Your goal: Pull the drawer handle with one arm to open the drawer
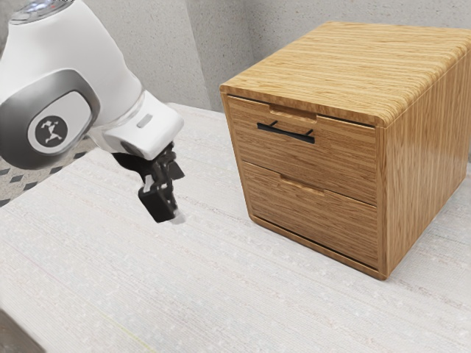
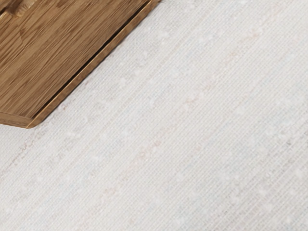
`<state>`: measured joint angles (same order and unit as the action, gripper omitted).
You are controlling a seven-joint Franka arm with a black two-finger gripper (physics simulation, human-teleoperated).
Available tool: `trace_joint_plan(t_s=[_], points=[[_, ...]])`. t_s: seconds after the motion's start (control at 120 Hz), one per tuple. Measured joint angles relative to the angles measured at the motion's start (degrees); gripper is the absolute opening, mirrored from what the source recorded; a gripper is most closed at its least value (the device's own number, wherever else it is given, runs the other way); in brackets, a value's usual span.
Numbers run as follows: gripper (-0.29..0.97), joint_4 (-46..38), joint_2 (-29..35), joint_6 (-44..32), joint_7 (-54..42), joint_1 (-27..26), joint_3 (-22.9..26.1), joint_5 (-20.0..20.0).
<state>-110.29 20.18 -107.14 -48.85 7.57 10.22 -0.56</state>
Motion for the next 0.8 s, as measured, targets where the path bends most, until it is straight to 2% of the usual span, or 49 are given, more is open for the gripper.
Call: trace_joint_plan(t_s=[0.225,0.425,0.592,0.8], points=[[0.68,0.6,-2.1,-6.1,-13.3,-2.6,0.1,4.3],[0.68,2.1,-4.1,-12.3,-20.6,-2.9,0.9,5.4],[0.68,3.6,-7.9,-20.3,-23.9,-3.1,3.0,3.3],[0.68,6.2,-11.5,-24.4,-26.8,-2.8,3.5,0.9]])
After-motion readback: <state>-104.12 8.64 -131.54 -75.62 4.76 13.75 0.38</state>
